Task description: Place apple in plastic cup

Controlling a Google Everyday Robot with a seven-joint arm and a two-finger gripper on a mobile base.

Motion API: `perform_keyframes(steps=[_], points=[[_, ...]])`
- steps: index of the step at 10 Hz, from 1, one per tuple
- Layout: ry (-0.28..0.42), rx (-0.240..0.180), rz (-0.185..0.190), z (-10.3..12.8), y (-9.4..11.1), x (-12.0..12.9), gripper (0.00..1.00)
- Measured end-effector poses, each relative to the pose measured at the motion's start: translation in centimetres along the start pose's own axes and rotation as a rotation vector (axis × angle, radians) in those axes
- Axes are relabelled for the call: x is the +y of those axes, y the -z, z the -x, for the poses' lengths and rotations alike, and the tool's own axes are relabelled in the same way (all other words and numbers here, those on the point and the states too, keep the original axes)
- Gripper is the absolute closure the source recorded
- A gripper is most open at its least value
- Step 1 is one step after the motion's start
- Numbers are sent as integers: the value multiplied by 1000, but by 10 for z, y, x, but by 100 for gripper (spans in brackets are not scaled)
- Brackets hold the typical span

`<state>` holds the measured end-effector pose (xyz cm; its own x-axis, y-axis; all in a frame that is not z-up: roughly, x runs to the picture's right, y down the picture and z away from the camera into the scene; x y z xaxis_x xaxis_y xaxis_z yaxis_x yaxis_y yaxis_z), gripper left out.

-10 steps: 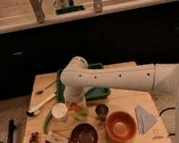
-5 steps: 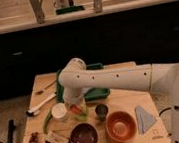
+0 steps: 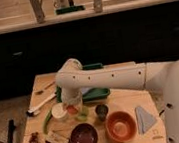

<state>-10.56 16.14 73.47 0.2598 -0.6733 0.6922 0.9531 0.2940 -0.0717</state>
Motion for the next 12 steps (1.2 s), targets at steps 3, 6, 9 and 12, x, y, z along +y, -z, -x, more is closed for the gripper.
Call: perform_keyframes(steps=[3,6,9,12], points=[[0,2,5,-2,0,-2,20],[4,3,5,-4,1,-1,20],[11,2,1,-6,3,0,20],[9,3,-1,-9,5,3,20]])
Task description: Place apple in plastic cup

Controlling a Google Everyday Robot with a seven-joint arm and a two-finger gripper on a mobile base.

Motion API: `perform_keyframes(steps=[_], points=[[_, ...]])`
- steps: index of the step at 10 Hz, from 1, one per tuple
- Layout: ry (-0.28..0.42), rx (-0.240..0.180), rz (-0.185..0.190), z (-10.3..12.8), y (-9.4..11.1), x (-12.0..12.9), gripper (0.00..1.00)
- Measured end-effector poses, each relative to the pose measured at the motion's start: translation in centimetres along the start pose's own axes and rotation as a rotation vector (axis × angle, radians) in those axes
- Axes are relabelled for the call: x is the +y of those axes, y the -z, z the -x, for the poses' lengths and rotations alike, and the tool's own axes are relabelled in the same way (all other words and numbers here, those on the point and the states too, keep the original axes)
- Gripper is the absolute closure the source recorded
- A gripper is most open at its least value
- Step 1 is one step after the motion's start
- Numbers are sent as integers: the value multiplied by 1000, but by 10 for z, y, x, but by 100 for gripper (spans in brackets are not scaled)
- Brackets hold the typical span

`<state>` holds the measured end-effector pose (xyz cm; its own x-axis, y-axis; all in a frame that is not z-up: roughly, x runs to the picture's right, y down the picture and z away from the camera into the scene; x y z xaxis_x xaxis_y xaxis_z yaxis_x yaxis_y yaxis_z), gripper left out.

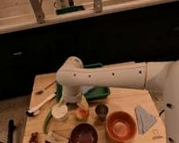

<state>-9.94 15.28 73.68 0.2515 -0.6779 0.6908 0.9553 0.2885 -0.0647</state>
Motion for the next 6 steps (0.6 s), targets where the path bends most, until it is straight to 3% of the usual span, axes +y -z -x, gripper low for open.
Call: perform_keyframes(steps=[6], points=[[-16,11,-4,-6,6,6,20]])
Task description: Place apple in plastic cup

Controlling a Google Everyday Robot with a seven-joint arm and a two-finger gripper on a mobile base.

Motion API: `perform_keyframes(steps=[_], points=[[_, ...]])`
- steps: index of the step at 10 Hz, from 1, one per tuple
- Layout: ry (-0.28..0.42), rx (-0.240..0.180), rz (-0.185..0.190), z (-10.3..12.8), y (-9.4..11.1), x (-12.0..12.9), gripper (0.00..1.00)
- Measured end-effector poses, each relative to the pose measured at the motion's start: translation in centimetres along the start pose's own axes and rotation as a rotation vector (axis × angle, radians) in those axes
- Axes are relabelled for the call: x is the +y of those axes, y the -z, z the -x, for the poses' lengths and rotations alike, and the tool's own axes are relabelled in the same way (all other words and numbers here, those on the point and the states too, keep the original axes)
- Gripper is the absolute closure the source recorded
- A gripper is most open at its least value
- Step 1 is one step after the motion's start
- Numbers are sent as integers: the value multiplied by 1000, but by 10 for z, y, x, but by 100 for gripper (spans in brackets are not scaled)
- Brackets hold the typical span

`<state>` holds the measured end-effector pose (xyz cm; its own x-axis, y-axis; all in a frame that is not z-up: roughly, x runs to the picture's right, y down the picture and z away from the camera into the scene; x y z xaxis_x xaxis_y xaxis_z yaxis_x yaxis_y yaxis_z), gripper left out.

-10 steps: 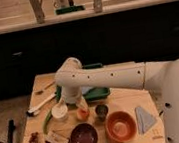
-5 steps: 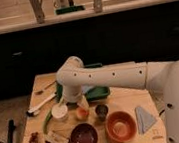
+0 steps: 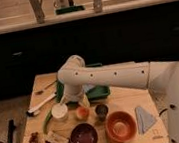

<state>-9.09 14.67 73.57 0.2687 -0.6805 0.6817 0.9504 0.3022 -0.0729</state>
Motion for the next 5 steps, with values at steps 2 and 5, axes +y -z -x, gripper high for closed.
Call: perform_keyframes(steps=[2,5], points=[[-7,4,-7,-2,3,3,20],[-16,11,-15,-5,6,7,20]])
